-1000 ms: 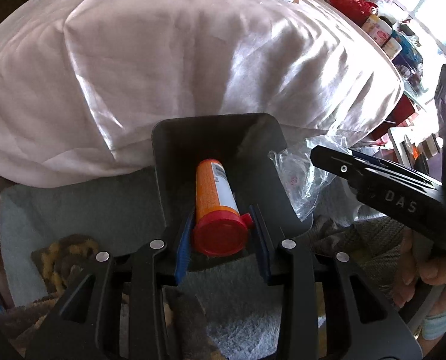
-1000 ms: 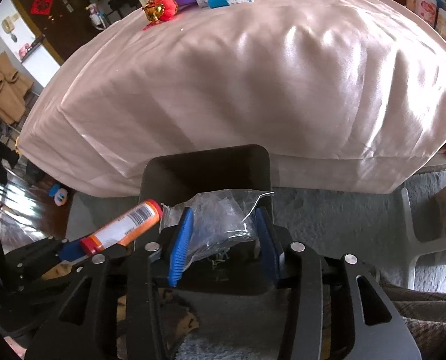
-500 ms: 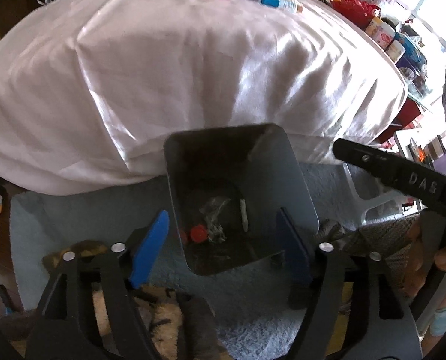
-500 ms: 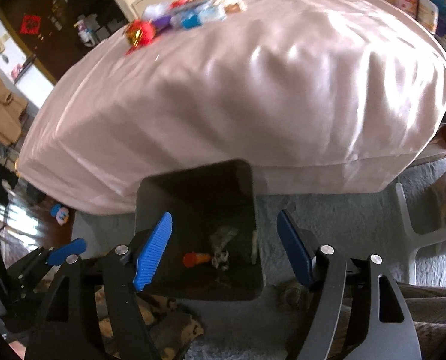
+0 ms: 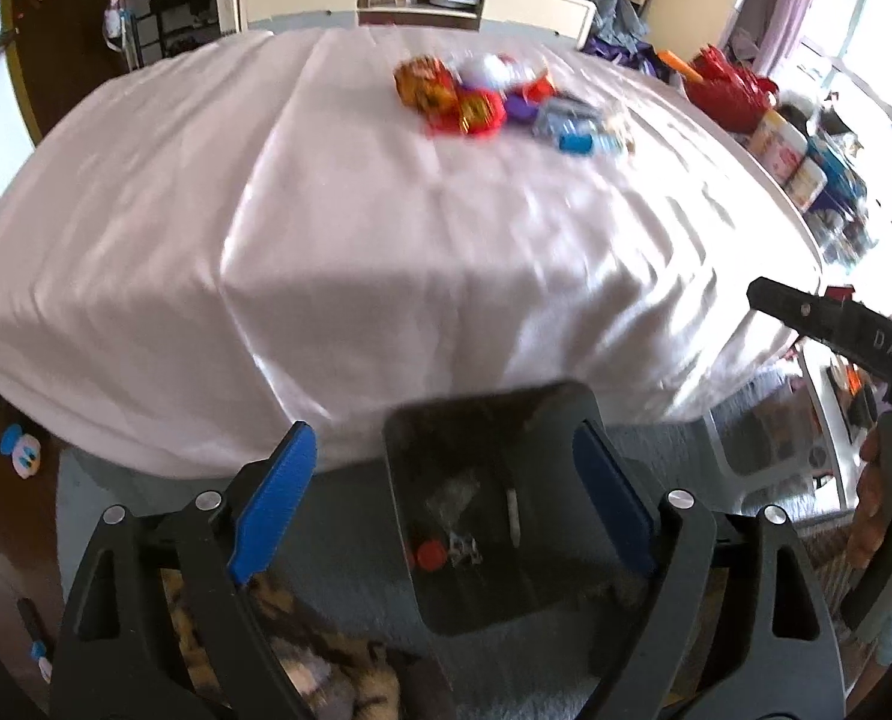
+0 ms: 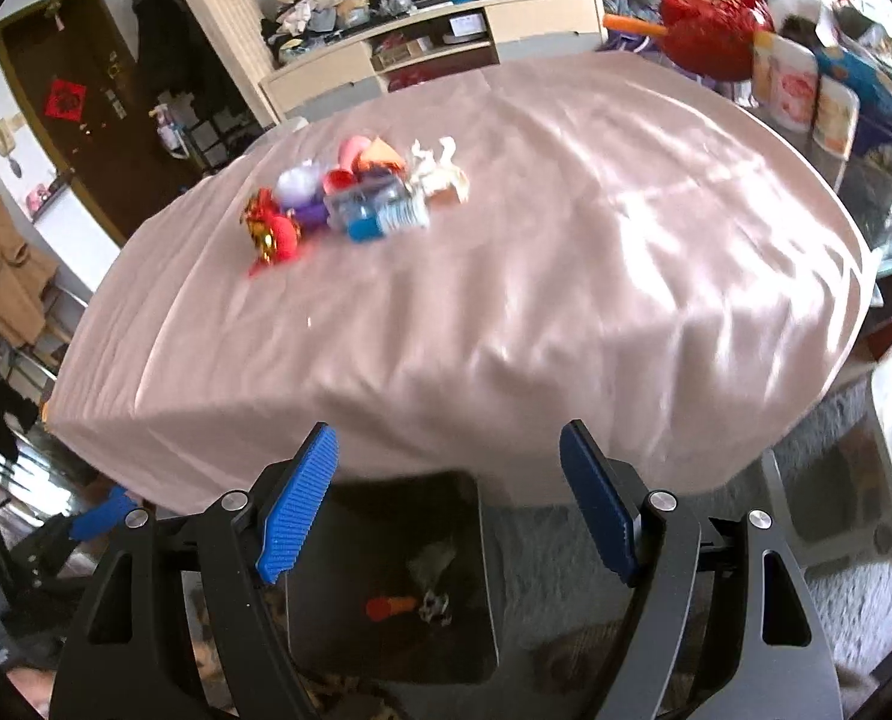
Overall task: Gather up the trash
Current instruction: 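Grasp the blue-capped bottle with the right tool while the left tool grasps the red lantern ornament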
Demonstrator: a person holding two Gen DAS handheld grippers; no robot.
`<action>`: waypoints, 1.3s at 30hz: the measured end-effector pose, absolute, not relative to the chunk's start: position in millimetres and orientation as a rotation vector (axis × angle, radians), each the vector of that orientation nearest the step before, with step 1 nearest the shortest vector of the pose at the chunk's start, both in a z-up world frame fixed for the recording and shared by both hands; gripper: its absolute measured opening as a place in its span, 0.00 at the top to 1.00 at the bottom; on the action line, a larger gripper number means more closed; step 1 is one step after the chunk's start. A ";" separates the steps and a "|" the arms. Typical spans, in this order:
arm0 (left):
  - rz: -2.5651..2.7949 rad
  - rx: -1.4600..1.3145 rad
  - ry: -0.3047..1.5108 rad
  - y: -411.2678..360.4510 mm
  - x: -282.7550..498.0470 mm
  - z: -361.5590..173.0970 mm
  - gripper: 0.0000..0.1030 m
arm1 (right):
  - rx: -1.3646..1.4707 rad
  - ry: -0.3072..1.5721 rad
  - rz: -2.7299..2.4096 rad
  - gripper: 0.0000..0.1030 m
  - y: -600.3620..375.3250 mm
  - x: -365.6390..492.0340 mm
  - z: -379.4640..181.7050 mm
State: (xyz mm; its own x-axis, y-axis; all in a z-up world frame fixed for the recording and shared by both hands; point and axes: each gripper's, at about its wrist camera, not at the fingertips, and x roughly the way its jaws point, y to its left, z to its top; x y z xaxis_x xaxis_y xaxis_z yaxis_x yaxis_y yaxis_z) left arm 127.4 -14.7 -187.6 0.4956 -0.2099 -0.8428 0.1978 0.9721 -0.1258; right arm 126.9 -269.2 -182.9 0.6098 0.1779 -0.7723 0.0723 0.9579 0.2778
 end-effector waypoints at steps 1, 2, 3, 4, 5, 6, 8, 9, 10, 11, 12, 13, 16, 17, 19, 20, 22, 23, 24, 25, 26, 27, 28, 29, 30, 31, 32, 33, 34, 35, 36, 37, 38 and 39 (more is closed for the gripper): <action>-0.238 -0.015 1.014 -14.3 136.4 -182.6 0.20 | 0.291 0.915 0.063 0.25 -267.7 131.6 -182.2; -0.227 -0.015 1.007 -13.4 143.7 -179.1 0.18 | 0.284 0.912 0.067 0.25 -264.9 140.7 -181.7; -0.211 -0.014 1.001 -11.9 151.0 -176.1 0.17 | 0.279 0.911 0.071 0.25 -262.6 146.5 -181.5; -0.200 -0.015 0.996 -11.2 156.5 -174.2 0.16 | 0.274 0.908 0.074 0.25 -261.1 151.4 -180.8; -0.190 -0.016 0.991 -10.0 162.4 -172.1 0.15 | 0.263 0.899 0.085 0.25 -256.5 160.7 -181.1; -0.182 -0.020 0.987 -7.9 168.3 -170.3 0.15 | 0.254 0.891 0.092 0.25 -253.3 166.1 -180.7; -0.174 -0.032 0.981 -5.3 181.9 -165.7 0.13 | 0.222 0.872 0.093 0.25 -245.4 180.5 -182.4; -0.172 -0.035 0.978 -3.9 187.7 -164.2 0.13 | 0.210 0.865 0.086 0.25 -242.3 188.0 -184.4; -0.166 -0.038 0.974 -3.0 196.7 -162.5 0.11 | 0.205 0.860 0.078 0.25 -239.8 195.5 -186.9; -0.165 -0.038 0.973 -2.8 200.4 -162.3 0.08 | 0.204 0.858 0.072 0.25 -238.8 201.2 -188.7; -0.164 -0.038 0.971 -2.6 205.0 -162.6 0.08 | 0.205 0.858 0.067 0.25 -237.2 206.2 -190.9; -0.165 -0.038 0.974 -2.1 212.7 -163.4 0.08 | 0.206 0.862 0.061 0.25 -235.6 213.0 -194.2; -0.164 -0.038 0.986 -1.4 228.6 -168.9 0.08 | 0.210 0.878 0.067 0.25 -229.9 232.5 -203.1; -0.164 -0.038 0.989 -1.2 233.5 -170.9 0.08 | 0.208 0.881 0.069 0.24 -227.5 239.4 -205.6; -0.165 -0.041 0.994 -0.4 240.4 -174.7 0.08 | 0.172 0.870 0.056 0.24 -222.1 251.6 -206.7; -0.167 -0.045 0.997 0.4 244.5 -176.6 0.08 | 0.162 0.866 0.052 0.24 -221.8 254.9 -206.9; -0.169 -0.053 1.002 1.4 250.9 -179.8 0.08 | 0.152 0.863 0.045 0.24 -220.7 263.4 -206.9; -0.171 -0.057 1.003 1.7 253.6 -181.2 0.08 | 0.151 0.862 0.044 0.24 -219.9 268.3 -206.7; -0.173 -0.061 1.005 1.3 256.0 -182.2 0.08 | 0.148 0.861 0.046 0.24 -218.6 270.5 -206.4; -0.178 -0.066 1.007 1.6 259.6 -183.3 0.08 | 0.136 0.859 0.044 0.24 -216.5 274.3 -206.5; -0.181 -0.068 1.009 1.1 262.1 -184.3 0.08 | 0.122 0.858 0.041 0.24 -214.7 275.6 -207.0; -0.184 -0.068 1.009 0.7 264.7 -185.0 0.08 | 0.101 0.855 0.036 0.25 -212.2 277.0 -207.3; -0.188 -0.068 1.009 -0.2 267.3 -185.7 0.08 | 0.077 0.851 0.028 0.27 -209.3 278.5 -208.4; -0.193 -0.067 1.008 -1.8 269.0 -186.1 0.08 | 0.048 0.843 0.016 0.37 -208.0 278.5 -209.2; -0.197 -0.066 1.008 -3.2 271.1 -186.6 0.08 | 0.028 0.829 0.004 0.43 -209.2 276.9 -209.3; -0.206 -0.063 1.009 -5.8 274.1 -187.6 0.08 | 0.030 0.826 0.002 0.43 -211.1 276.2 -209.1; -0.211 -0.059 1.009 -8.0 276.3 -188.4 0.08 | 0.051 0.823 0.003 0.43 -216.8 274.8 -209.0; -0.215 -0.056 1.009 -10.2 278.4 -189.1 0.08 | 0.067 0.822 0.004 0.43 -221.5 273.1 -208.7; -0.222 -0.050 1.009 -13.6 281.6 -190.5 0.08 | 0.082 0.822 0.007 0.43 -225.8 271.8 -208.3; -0.228 -0.045 1.008 -17.6 284.1 -191.2 0.08 | 0.103 0.825 0.014 0.43 -231.1 270.5 -207.5; -0.239 -0.038 1.004 -22.2 287.6 -191.7 0.08 | 0.121 0.828 0.019 0.43 -235.7 269.6 -206.6; -0.248 -0.031 0.999 -26.3 290.4 -191.5 0.08 | 0.134 0.831 0.023 0.43 -238.1 269.1 -206.1; -0.256 -0.022 0.990 -31.0 292.2 -191.0 0.08 | 0.155 0.836 0.032 0.43 -242.2 268.7 -205.4; -0.269 -0.011 0.981 -37.2 295.7 -190.2 0.09 | 0.169 0.840 0.038 0.43 -244.2 269.4 -204.7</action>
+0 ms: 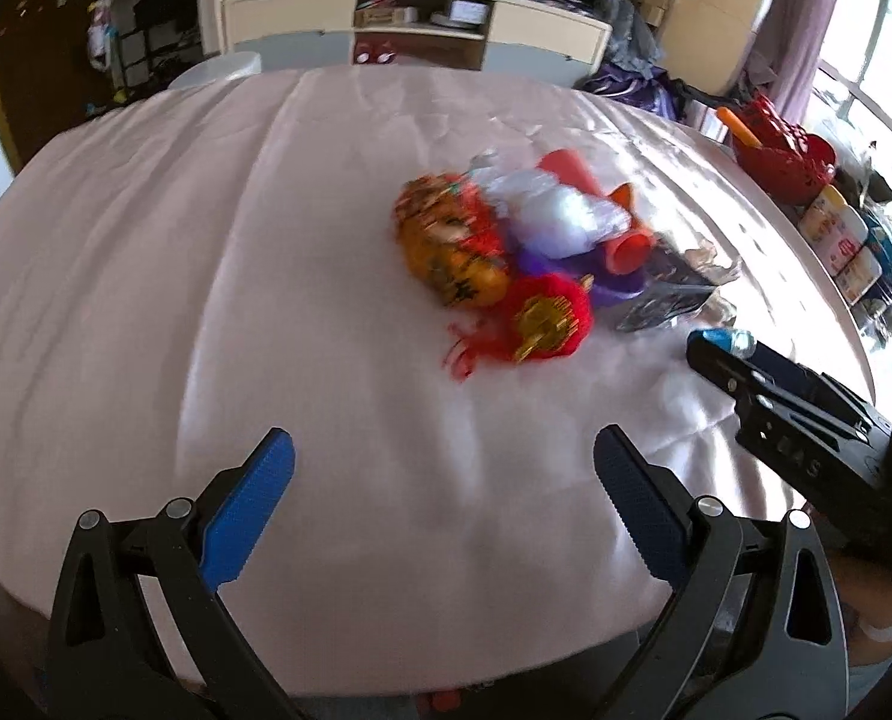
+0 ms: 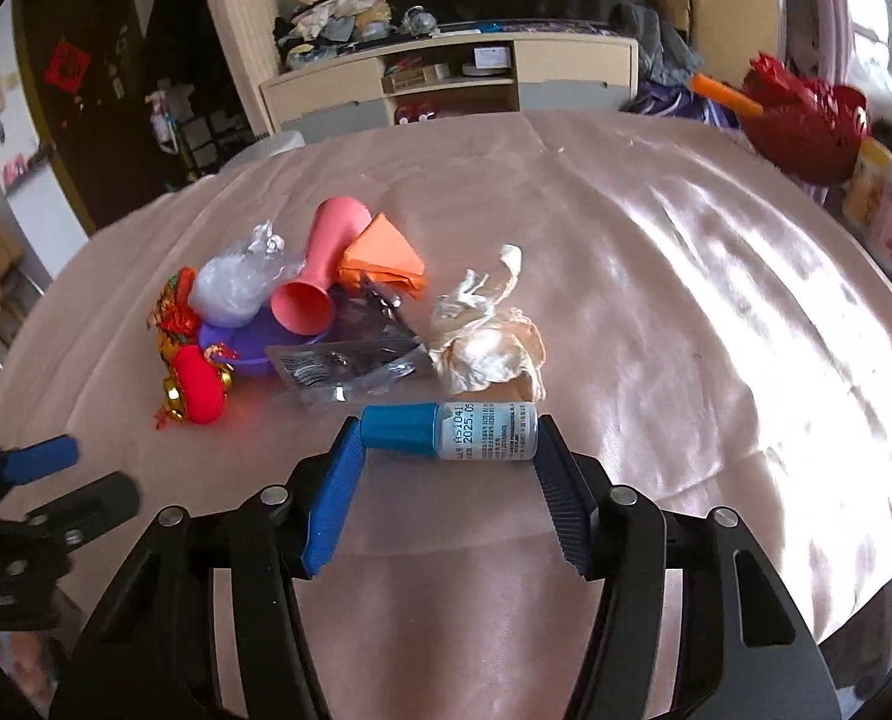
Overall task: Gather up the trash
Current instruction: 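Grasp the blue-capped bottle with the right tool while the left tool grasps the red lantern ornament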
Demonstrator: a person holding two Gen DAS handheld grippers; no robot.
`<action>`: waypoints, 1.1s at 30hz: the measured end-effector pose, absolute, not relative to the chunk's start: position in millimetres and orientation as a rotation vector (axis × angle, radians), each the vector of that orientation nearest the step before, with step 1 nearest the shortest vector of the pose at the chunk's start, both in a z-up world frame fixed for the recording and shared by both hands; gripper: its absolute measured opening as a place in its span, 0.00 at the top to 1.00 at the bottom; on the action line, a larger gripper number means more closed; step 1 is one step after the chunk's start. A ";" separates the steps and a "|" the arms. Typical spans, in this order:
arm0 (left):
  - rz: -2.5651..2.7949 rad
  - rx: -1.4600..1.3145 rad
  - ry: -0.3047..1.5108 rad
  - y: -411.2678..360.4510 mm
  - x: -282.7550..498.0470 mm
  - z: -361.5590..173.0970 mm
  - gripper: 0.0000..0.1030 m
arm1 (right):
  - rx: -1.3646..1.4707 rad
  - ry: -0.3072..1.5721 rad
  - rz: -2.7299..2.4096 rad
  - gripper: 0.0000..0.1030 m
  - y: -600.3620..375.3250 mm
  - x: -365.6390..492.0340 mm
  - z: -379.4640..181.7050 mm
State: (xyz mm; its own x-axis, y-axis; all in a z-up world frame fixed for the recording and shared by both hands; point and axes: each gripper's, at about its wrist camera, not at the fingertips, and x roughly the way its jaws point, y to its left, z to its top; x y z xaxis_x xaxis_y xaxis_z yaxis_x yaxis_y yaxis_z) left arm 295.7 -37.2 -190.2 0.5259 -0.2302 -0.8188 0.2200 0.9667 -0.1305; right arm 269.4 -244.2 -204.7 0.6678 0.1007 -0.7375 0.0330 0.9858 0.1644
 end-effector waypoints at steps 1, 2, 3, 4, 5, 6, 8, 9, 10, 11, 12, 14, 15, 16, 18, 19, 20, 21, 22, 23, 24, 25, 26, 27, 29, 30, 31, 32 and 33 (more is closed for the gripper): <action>-0.276 -0.006 0.977 -41.5 299.1 -189.1 0.09 | 0.181 0.843 0.044 0.43 -246.2 269.4 -204.3; -0.284 -0.001 0.974 -45.5 302.0 -188.3 0.12 | 0.191 0.847 0.049 0.43 -248.3 268.6 -202.8; -0.295 0.002 0.972 -49.7 305.5 -187.5 0.14 | 0.201 0.846 0.054 0.43 -250.2 266.4 -202.6; -0.310 0.005 0.968 -55.1 309.4 -186.2 0.19 | 0.208 0.846 0.055 0.43 -250.0 266.4 -202.7; -0.320 0.005 0.963 -59.2 312.1 -184.9 0.23 | 0.220 0.845 0.058 0.43 -251.9 264.5 -202.7; -0.329 0.006 0.959 -62.6 314.3 -183.9 0.26 | 0.228 0.844 0.061 0.43 -253.2 263.3 -203.0; -0.345 0.015 0.961 -70.9 322.6 -183.1 0.34 | 0.244 0.846 0.064 0.43 -255.5 260.4 -202.7; -0.348 0.018 0.962 -73.3 325.3 -183.4 0.35 | 0.255 0.848 0.067 0.43 -256.8 259.1 -202.5; -0.351 0.021 0.965 -76.0 329.3 -184.5 0.39 | 0.268 0.850 0.072 0.43 -258.0 257.9 -202.3; -0.354 0.024 0.967 -77.9 332.4 -186.4 0.45 | 0.274 0.852 0.074 0.43 -258.7 257.1 -202.5; -0.358 0.026 0.970 -80.0 334.9 -187.5 0.49 | 0.277 0.853 0.076 0.43 -259.5 256.5 -202.5; -0.360 0.036 0.972 -83.2 339.4 -189.8 0.65 | 0.276 0.851 0.077 0.43 -261.7 255.1 -203.0; -0.359 0.041 0.973 -83.9 338.5 -190.2 0.68 | 0.275 0.850 0.078 0.43 -262.2 255.6 -202.7; -0.359 0.050 0.970 -84.2 337.2 -190.2 0.68 | 0.276 0.850 0.079 0.43 -262.0 254.7 -202.6; -0.360 0.054 0.963 -84.2 332.6 -187.7 0.68 | 0.286 0.854 0.084 0.43 -262.3 253.3 -202.4; -0.357 0.053 0.958 -82.9 329.2 -185.1 0.68 | 0.291 0.854 0.088 0.43 -263.3 252.6 -201.9; -0.353 0.051 0.954 -81.0 327.0 -182.4 0.68 | 0.291 0.852 0.091 0.43 -263.1 250.7 -199.9; -0.349 0.049 0.950 -79.5 324.2 -178.8 0.68 | 0.291 0.849 0.093 0.43 -262.8 248.4 -197.1; -0.344 0.044 0.944 -77.2 320.4 -173.9 0.68 | 0.291 0.843 0.098 0.43 -262.0 245.0 -192.6; -0.340 0.040 0.939 -75.3 317.1 -169.3 0.68 | 0.290 0.837 0.102 0.43 -263.1 242.5 -188.8; -0.336 0.038 0.930 -72.0 311.2 -162.7 0.68 | 0.288 0.828 0.104 0.44 -262.4 238.8 -183.7; -0.333 0.037 0.924 -70.5 307.0 -158.0 0.68 | 0.288 0.819 0.106 0.44 -261.8 234.6 -178.1; -0.331 0.035 0.917 -69.7 302.3 -152.9 0.68 | 0.288 0.811 0.108 0.44 -261.5 230.0 -174.4; -0.329 0.032 0.907 -67.6 294.7 -145.7 0.68 | 0.287 0.805 0.109 0.43 -261.5 226.7 -169.5; -0.325 0.028 0.894 -65.6 280.9 -136.7 0.68 | 0.284 0.790 0.111 0.43 -261.2 217.5 -158.4; -0.321 0.026 0.887 -63.2 272.0 -132.4 0.68 | 0.283 0.784 0.112 0.43 -261.3 213.0 -154.2; -0.316 0.026 0.884 -62.0 265.4 -130.4 0.68 | 0.280 0.778 0.113 0.43 -260.8 206.0 -148.7; -0.303 0.030 0.884 -60.2 256.1 -128.2 0.68 | 0.277 0.776 0.112 0.43 -260.3 202.0 -145.9; -0.291 0.035 0.887 -58.4 247.0 -127.1 0.68 | 0.273 0.776 0.112 0.43 -260.5 195.1 -143.9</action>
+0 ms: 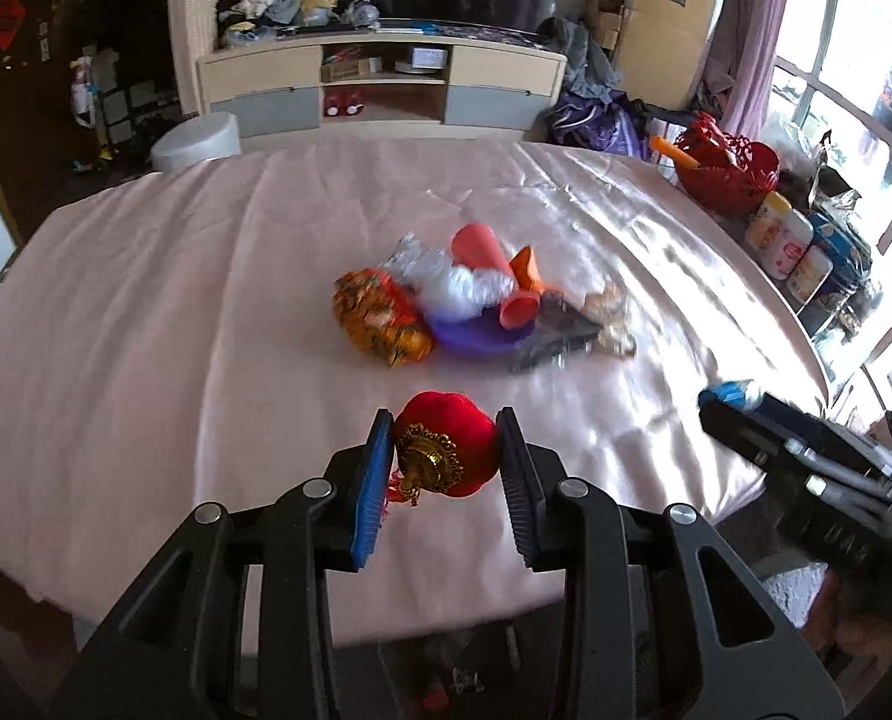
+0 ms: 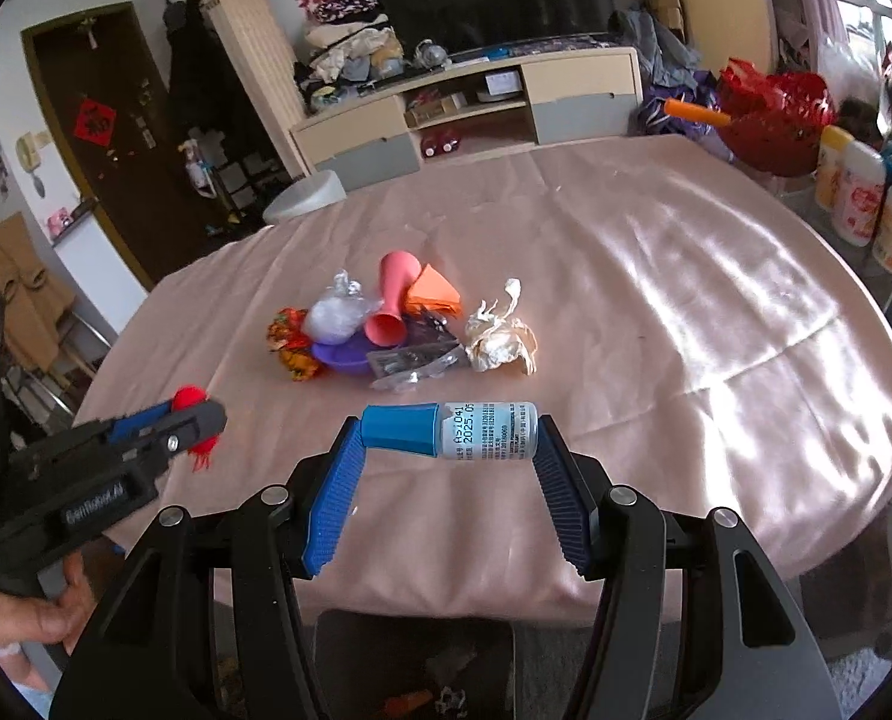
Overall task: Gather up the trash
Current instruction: 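Carry both items over the black bin and open both tools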
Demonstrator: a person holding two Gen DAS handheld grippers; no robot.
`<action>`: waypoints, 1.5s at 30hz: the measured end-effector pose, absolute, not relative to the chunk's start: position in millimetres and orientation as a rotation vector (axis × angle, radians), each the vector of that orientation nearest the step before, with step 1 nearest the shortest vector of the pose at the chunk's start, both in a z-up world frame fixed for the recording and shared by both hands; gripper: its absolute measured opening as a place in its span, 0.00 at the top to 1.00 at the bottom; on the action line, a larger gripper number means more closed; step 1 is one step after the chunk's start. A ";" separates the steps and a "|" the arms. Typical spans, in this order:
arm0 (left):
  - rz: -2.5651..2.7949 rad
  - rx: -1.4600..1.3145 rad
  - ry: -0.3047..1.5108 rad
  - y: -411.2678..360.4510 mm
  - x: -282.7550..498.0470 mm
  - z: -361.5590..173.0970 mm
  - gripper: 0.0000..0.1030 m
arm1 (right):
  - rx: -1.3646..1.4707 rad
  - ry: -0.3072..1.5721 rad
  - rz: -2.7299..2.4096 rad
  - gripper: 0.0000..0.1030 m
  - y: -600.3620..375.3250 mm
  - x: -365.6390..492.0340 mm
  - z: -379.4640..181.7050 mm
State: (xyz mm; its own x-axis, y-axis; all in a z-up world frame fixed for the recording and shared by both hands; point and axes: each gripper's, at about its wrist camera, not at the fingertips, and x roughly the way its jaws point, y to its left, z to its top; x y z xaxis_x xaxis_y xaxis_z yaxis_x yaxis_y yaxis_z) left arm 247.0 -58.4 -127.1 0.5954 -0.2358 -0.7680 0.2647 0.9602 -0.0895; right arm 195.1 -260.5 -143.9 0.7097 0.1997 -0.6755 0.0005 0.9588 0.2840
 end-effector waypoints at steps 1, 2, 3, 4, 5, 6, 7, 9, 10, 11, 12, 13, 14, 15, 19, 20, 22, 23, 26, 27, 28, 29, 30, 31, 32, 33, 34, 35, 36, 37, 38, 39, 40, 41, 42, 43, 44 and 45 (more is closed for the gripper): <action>-0.285 0.037 0.890 -56.4 238.4 -127.9 0.68 | 0.272 0.779 0.114 0.43 -260.3 189.9 -142.5; -0.283 0.036 0.894 -54.4 231.1 -128.4 0.68 | 0.272 0.784 0.118 0.43 -259.7 183.7 -141.5; -0.284 0.034 0.899 -51.6 223.4 -129.0 0.68 | 0.273 0.789 0.123 0.43 -259.4 178.4 -141.3; -0.285 0.029 0.905 -49.0 212.6 -130.3 0.68 | 0.277 0.795 0.127 0.43 -259.2 171.2 -142.0; -0.285 0.026 0.909 -46.9 204.8 -131.8 0.68 | 0.279 0.801 0.128 0.43 -257.3 165.0 -143.0; -0.284 0.023 0.914 -44.8 196.7 -133.6 0.68 | 0.280 0.806 0.127 0.43 -255.5 160.4 -144.3; -0.284 0.019 0.919 -43.0 188.9 -136.0 0.68 | 0.279 0.816 0.127 0.43 -254.7 152.9 -147.1; -0.288 0.007 0.931 -38.5 173.9 -140.3 0.68 | 0.271 0.834 0.131 0.43 -252.1 141.9 -151.2; -0.290 -0.001 0.940 -36.6 165.1 -144.2 0.68 | 0.267 0.841 0.133 0.43 -250.2 136.8 -152.7; -0.293 -0.004 0.951 -34.4 155.5 -149.2 0.68 | 0.259 0.854 0.140 0.43 -247.8 130.6 -155.9; -0.294 -0.005 0.961 -33.5 148.6 -153.4 0.68 | 0.253 0.864 0.143 0.43 -245.7 124.8 -160.1; -0.294 -0.005 0.968 -32.6 142.5 -157.3 0.68 | 0.247 0.875 0.147 0.43 -243.5 119.5 -164.6; -0.298 -0.003 0.976 -32.1 135.6 -161.9 0.68 | 0.243 0.886 0.149 0.43 -241.5 114.7 -169.4; -0.301 -0.003 0.985 -31.9 129.4 -166.6 0.68 | 0.241 0.899 0.151 0.43 -239.1 110.2 -174.5; -0.312 0.003 1.016 -32.0 103.1 -187.2 0.68 | 0.228 0.946 0.165 0.43 -230.8 97.7 -194.0; -0.314 -0.002 1.023 -32.0 99.0 -191.3 0.68 | 0.219 0.957 0.168 0.43 -228.1 94.2 -199.5; -0.320 -0.012 1.041 -31.4 91.5 -203.0 0.68 | 0.212 0.974 0.173 0.43 -224.5 89.6 -208.2; -0.326 -0.013 1.048 -31.3 88.0 -208.8 0.68 | 0.212 0.987 0.175 0.43 -222.7 86.8 -214.5; -0.340 -0.018 1.081 -31.6 80.3 -226.5 0.68 | 0.202 1.022 0.177 0.43 -217.5 82.6 -229.8; -0.343 -0.020 1.088 -32.3 78.8 -230.2 0.68 | 0.200 1.035 0.177 0.43 -216.2 81.2 -235.0; -0.353 -0.027 1.100 -32.4 76.2 -236.6 0.68 | 0.200 1.046 0.179 0.43 -215.3 79.5 -239.9; -0.361 -0.038 1.111 -32.2 75.2 -241.4 0.68 | 0.200 1.056 0.178 0.43 -215.3 79.9 -243.4; -0.365 -0.047 1.118 -31.8 74.7 -244.4 0.68 | 0.198 1.069 0.175 0.43 -215.0 79.4 -248.0; -0.370 -0.058 1.129 -31.4 74.6 -249.0 0.68 | 0.197 1.078 0.172 0.43 -214.5 79.3 -251.2; -0.372 -0.057 1.138 -31.8 74.6 -253.4 0.68 | 0.197 1.091 0.170 0.43 -214.3 79.3 -255.3; -0.371 -0.051 1.144 -33.2 74.2 -256.7 0.68 | 0.199 1.099 0.170 0.43 -214.3 78.6 -258.2; -0.371 -0.043 1.153 -34.7 74.1 -260.9 0.68 | 0.207 1.111 0.173 0.43 -214.2 78.5 -262.3; -0.372 -0.041 1.160 -35.4 73.5 -264.3 0.68 | 0.212 1.120 0.176 0.43 -213.6 78.4 -264.6; -0.375 -0.040 1.165 -36.1 73.5 -266.8 0.68 | 0.217 1.128 0.179 0.43 -212.9 78.4 -267.2; -0.380 -0.038 1.171 -37.1 73.5 -269.8 0.68 | 0.221 1.137 0.182 0.43 -211.8 78.5 -269.2; -0.381 -0.034 1.176 -37.8 73.8 -272.1 0.68 | 0.223 1.142 0.185 0.43 -211.1 78.6 -269.9; -0.380 -0.031 1.180 -38.3 73.9 -274.0 0.68 | 0.225 1.145 0.187 0.43 -210.0 78.5 -271.1; -0.381 -0.031 1.181 -38.0 74.2 -274.6 0.68 | 0.226 1.146 0.190 0.43 -209.2 78.3 -271.4; -0.382 -0.031 1.181 -38.2 74.3 -274.9 0.68 | 0.227 1.147 0.191 0.43 -208.6 78.3 -271.5; -0.382 -0.030 1.182 -38.4 74.9 -274.9 0.68 | 0.228 1.146 0.192 0.43 -208.5 78.1 -271.6; -0.382 -0.029 1.184 -38.4 75.4 -274.9 0.68 | 0.232 1.145 0.192 0.43 -208.4 78.2 -271.1; -0.381 -0.028 1.185 -38.5 75.3 -274.4 0.68 | 0.236 1.143 0.191 0.42 -208.5 78.6 -270.9; -0.377 -0.027 1.185 -38.6 75.7 -274.6 0.68 | 0.238 1.143 0.190 0.42 -208.9 78.8 -270.6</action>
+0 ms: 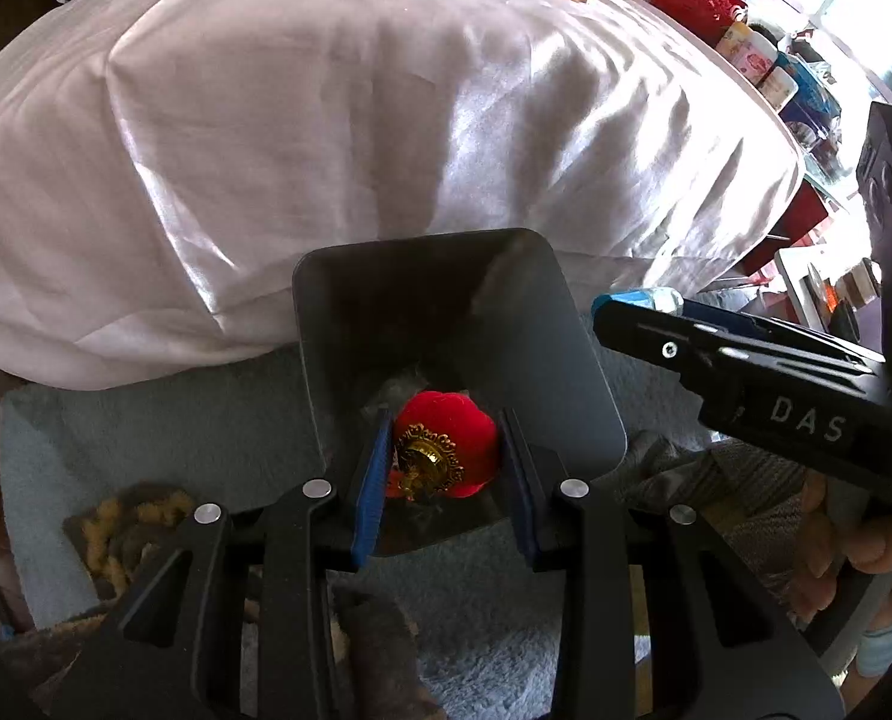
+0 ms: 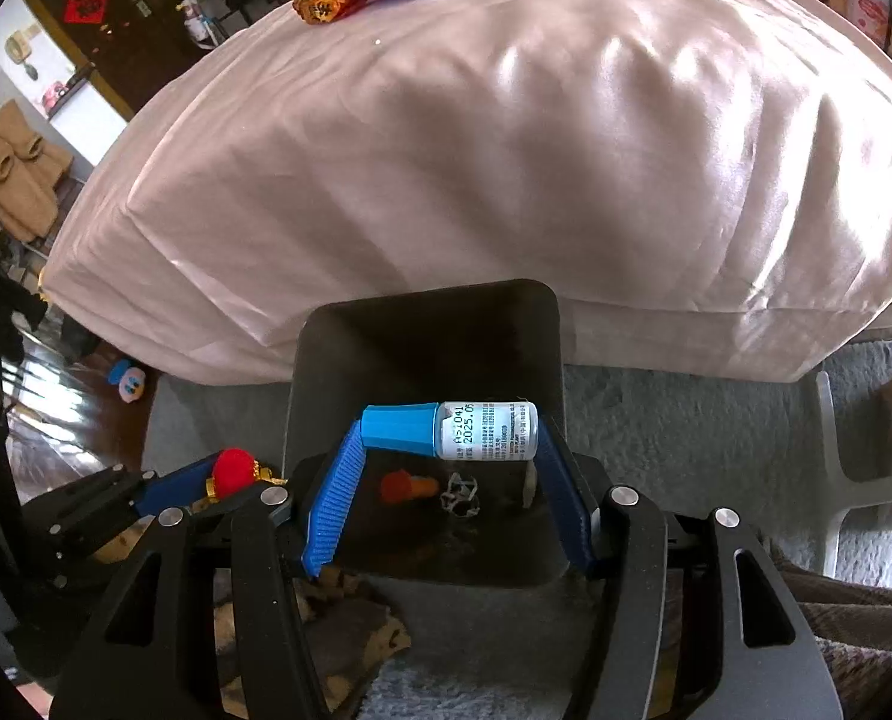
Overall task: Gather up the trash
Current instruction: 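Carry both items over the black bin and open both tools, then grasp the orange snack wrapper with the left tool while the right tool grasps crumpled white paper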
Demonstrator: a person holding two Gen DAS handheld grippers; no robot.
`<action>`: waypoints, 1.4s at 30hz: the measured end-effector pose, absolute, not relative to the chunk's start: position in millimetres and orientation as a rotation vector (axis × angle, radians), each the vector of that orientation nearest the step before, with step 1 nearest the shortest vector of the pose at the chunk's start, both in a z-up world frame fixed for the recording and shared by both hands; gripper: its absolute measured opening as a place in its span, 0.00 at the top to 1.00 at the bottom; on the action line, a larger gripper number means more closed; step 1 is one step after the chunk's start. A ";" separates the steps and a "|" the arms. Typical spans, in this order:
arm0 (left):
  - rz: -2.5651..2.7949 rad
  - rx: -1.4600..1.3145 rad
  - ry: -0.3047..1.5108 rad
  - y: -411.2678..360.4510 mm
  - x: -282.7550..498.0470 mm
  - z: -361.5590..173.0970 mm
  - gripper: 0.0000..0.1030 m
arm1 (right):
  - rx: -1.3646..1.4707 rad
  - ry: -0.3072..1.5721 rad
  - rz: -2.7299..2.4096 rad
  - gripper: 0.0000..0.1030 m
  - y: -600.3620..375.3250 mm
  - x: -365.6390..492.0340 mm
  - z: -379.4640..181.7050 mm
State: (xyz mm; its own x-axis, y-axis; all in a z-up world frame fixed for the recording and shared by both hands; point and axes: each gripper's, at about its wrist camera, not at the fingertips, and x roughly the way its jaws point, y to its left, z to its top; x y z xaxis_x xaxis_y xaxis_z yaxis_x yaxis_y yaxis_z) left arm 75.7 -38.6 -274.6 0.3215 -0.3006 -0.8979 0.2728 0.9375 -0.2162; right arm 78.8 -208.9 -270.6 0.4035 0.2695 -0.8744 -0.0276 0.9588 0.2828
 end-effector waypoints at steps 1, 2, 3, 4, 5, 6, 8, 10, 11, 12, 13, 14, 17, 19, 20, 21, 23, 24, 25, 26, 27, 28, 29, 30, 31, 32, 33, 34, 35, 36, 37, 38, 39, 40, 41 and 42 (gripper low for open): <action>-0.371 -0.024 1.190 -38.3 76.2 -275.5 0.67 | 0.237 1.143 0.189 0.42 -208.7 78.9 -270.2; -0.369 -0.023 1.193 -38.0 76.2 -276.3 0.65 | 0.233 1.146 0.189 0.42 -208.3 79.2 -270.4; -0.367 -0.024 1.195 -37.3 76.3 -276.7 0.63 | 0.232 1.148 0.188 0.42 -208.0 79.1 -270.7; -0.364 -0.026 1.197 -36.4 76.2 -277.1 0.59 | 0.234 1.149 0.187 0.40 -208.5 79.2 -270.8; -0.362 -0.026 1.198 -35.8 76.0 -277.3 0.55 | 0.238 1.149 0.185 0.37 -209.1 79.2 -270.4; -0.360 -0.026 1.197 -35.1 75.8 -277.2 0.54 | 0.241 1.148 0.182 0.36 -209.5 79.3 -270.4; -0.358 -0.026 1.195 -34.4 75.7 -276.4 0.50 | 0.243 1.144 0.172 0.32 -211.0 79.3 -269.7; -0.355 -0.028 1.194 -33.3 76.0 -276.0 0.49 | 0.248 1.139 0.164 0.32 -213.6 79.1 -268.8; -0.354 -0.029 1.194 -32.9 76.2 -276.0 0.49 | 0.255 1.136 0.159 0.32 -215.8 79.5 -268.1; -0.353 -0.031 1.193 -32.3 76.4 -276.0 0.49 | 0.260 1.133 0.154 0.32 -217.6 79.6 -267.3; -0.352 -0.034 1.193 -31.6 76.8 -275.9 0.48 | 0.264 1.130 0.150 0.31 -219.3 79.8 -266.6; -0.352 -0.035 1.193 -31.1 77.0 -275.9 0.48 | 0.269 1.126 0.140 0.31 -221.6 80.1 -265.8; -0.347 -0.040 1.190 -29.8 78.2 -274.3 0.48 | 0.281 1.115 0.118 0.31 -228.6 80.7 -263.7; -0.342 -0.043 1.183 -28.4 79.6 -271.4 0.48 | 0.293 1.105 0.113 0.31 -231.9 81.0 -260.1; -0.340 -0.044 1.179 -27.6 80.4 -269.9 0.48 | 0.299 1.094 0.111 0.31 -234.5 81.5 -256.7; -0.333 -0.046 1.172 -25.9 81.9 -266.8 0.48 | 0.303 1.085 0.108 0.31 -235.9 81.6 -253.6; -0.313 -0.057 1.159 -21.4 85.8 -259.7 0.48 | 0.312 1.062 0.098 0.31 -241.2 83.7 -246.0; -0.306 -0.063 1.153 -19.7 87.9 -256.4 0.48 | 0.318 1.049 0.093 0.31 -245.2 85.0 -241.7; -0.296 -0.074 1.144 -16.7 91.7 -250.8 0.48 | 0.325 1.037 0.087 0.31 -249.8 86.6 -237.5; -0.288 -0.084 1.134 -13.8 96.2 -244.8 0.48 | 0.335 1.024 0.081 0.31 -255.4 88.8 -232.8; -0.282 -0.092 1.125 -11.5 100.7 -239.5 0.48 | 0.343 1.013 0.075 0.31 -260.1 91.0 -228.8; -0.271 -0.100 1.112 -8.5 107.1 -231.8 0.48 | 0.350 0.999 0.068 0.31 -265.3 94.7 -222.7; -0.264 -0.106 1.103 -7.4 111.6 -226.5 0.48 | 0.353 0.989 0.063 0.31 -268.3 97.5 -219.1; -0.258 -0.113 1.092 -5.5 117.1 -220.4 0.48 | 0.354 0.980 0.060 0.31 -271.3 100.8 -215.0; -0.250 -0.122 1.075 -3.6 124.7 -211.2 0.46 | 0.355 0.968 0.055 0.31 -274.8 106.2 -209.2; -0.246 -0.127 1.063 -2.9 130.1 -204.6 0.45 | 0.357 0.959 0.053 0.31 -277.2 110.6 -204.9; -0.243 -0.130 1.051 -2.4 135.7 -198.5 0.44 | 0.358 0.949 0.050 0.31 -279.5 115.8 -200.5; -0.239 -0.131 1.035 -2.1 143.6 -190.0 0.43 | 0.358 0.939 0.045 0.31 -281.5 121.8 -196.1; -0.236 -0.131 1.024 -2.0 148.9 -184.1 0.42 | 0.358 0.934 0.042 0.31 -281.2 127.3 -192.9; -0.231 -0.132 1.008 -1.9 157.3 -175.9 0.42 | 0.359 0.929 0.040 0.31 -283.1 133.1 -189.9; -0.226 -0.134 0.996 -1.5 163.8 -170.2 0.41 | 0.361 0.922 0.036 0.31 -284.8 140.9 -186.8; -0.223 -0.135 0.988 -2.0 168.7 -165.9 0.41 | 0.361 0.919 0.034 0.31 -285.6 147.1 -185.4; -0.217 -0.135 0.977 -1.5 176.8 -160.1 0.40 | 0.363 0.916 0.032 0.31 -287.1 152.4 -183.9; -0.214 -0.132 0.969 -1.5 183.2 -156.3 0.40 | 0.365 0.914 0.029 0.31 -288.6 157.6 -182.5; -0.211 -0.128 0.964 -1.3 190.3 -153.3 0.40 | 0.366 0.912 0.027 0.31 -289.7 164.6 -181.4; -0.210 -0.124 0.960 -0.9 196.4 -151.0 0.40 | 0.365 0.910 0.026 0.31 -289.9 170.4 -180.5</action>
